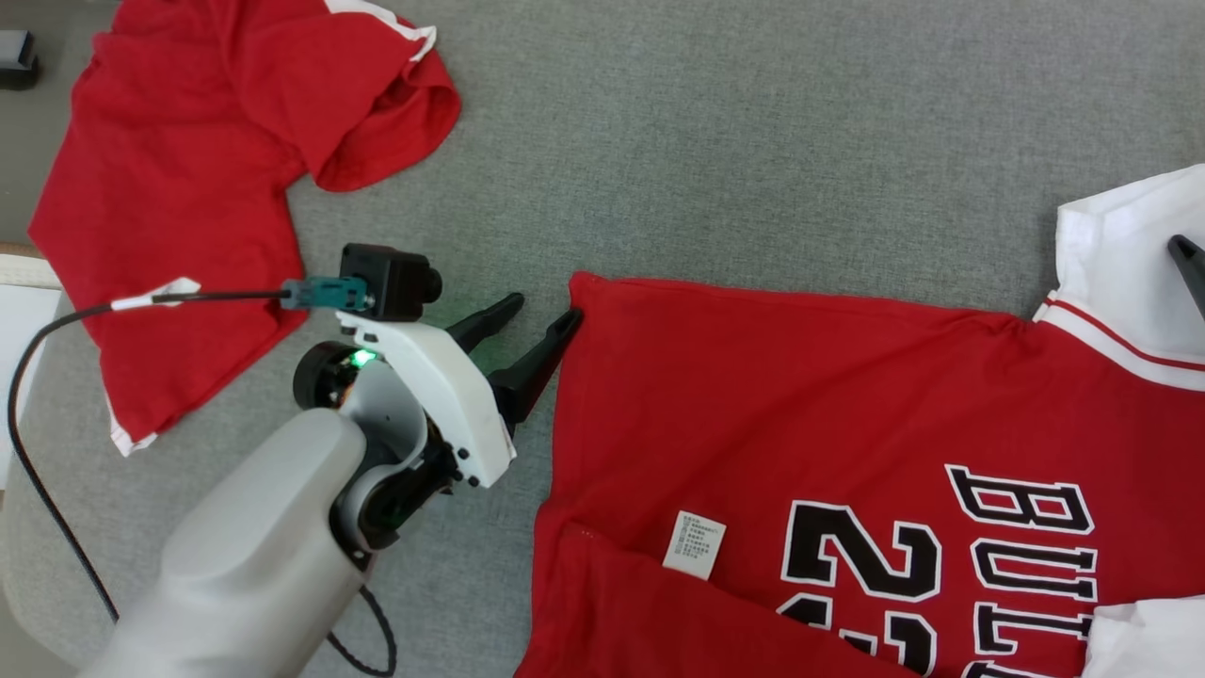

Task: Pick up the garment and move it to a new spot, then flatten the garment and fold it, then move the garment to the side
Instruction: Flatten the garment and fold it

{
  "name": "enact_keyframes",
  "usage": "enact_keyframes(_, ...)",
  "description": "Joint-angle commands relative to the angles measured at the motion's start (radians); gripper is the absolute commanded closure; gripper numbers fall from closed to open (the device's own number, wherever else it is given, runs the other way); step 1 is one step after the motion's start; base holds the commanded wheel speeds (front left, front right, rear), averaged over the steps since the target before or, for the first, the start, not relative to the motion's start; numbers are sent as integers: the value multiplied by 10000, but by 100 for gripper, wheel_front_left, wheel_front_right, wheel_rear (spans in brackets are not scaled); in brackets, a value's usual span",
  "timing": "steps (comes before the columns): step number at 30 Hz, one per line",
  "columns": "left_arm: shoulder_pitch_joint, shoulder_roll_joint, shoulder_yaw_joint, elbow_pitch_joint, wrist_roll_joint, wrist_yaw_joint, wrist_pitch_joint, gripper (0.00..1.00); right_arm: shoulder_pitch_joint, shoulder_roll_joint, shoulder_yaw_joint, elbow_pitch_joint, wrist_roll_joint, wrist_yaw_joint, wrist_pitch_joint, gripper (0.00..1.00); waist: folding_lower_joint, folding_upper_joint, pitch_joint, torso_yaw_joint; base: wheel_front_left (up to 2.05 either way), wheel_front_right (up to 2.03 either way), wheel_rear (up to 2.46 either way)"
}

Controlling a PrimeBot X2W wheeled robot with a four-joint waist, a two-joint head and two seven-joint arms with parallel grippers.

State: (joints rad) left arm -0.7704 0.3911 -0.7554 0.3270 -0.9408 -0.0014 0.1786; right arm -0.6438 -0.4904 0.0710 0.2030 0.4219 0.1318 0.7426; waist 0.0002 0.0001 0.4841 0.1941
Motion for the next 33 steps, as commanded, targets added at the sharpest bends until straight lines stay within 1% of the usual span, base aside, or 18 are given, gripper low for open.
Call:
enact_keyframes(1, -49, -96, -104, 174, -80, -95, 134, 0, -160, 9, -15, 156, -15, -22, 69, 0, -2, -1, -14, 28, 0, 0, 0)
enact_keyframes(6, -166, -210, -216, 373, -296, -406, 377, 0, -192, 31, 89, 478, 100, -22, 50, 0, -2, -1, -99, -19, 0, 0, 0)
enact_keyframes(12, -317, -206, -337, 422, -294, -562, 557, 0, -161, 11, 252, 635, 173, -22, -36, 0, -2, -1, -109, -110, 0, 0, 0)
enact_keyframes(16, -391, -247, -501, 494, -175, -575, 708, 0, -214, 70, 339, 714, 198, -22, -88, 0, -2, -1, -71, -176, 0, 0, 0)
enact_keyframes(20, -487, -317, -639, 558, -92, -607, 819, 0, -297, 213, 512, 787, 242, -22, -92, 0, -2, -1, -9, -262, 0, 0, 0)
enact_keyframes(27, -589, -590, -1024, 456, -158, -869, 1131, 0, -498, 546, 947, 973, 483, 6, 4, 0, -2, -1, 116, -328, 0, 0, 0)
enact_keyframes(28, -607, -614, -1076, 434, -221, -924, 1220, 53, -525, 563, 1017, 988, 571, 6, 13, 60, -2, -1, 136, -330, 0, 0, 0)
enact_keyframes(29, -619, -628, -1105, 403, -266, -952, 1248, 81, -561, 594, 1059, 1007, 696, 6, -21, 100, -2, -1, 155, -334, 0, 0, 0)
enact_keyframes(30, -630, -627, -1140, 345, -312, -1012, 1305, 100, -609, 603, 1089, 1045, 786, 6, -43, 100, -2, -1, 171, -338, 0, 0, 0)
enact_keyframes(33, -648, -480, -1174, 147, -472, -1103, 1401, 100, -760, 594, 1061, 1106, 1060, 1, -160, 100, -2, -1, 194, -351, 0, 0, 0)
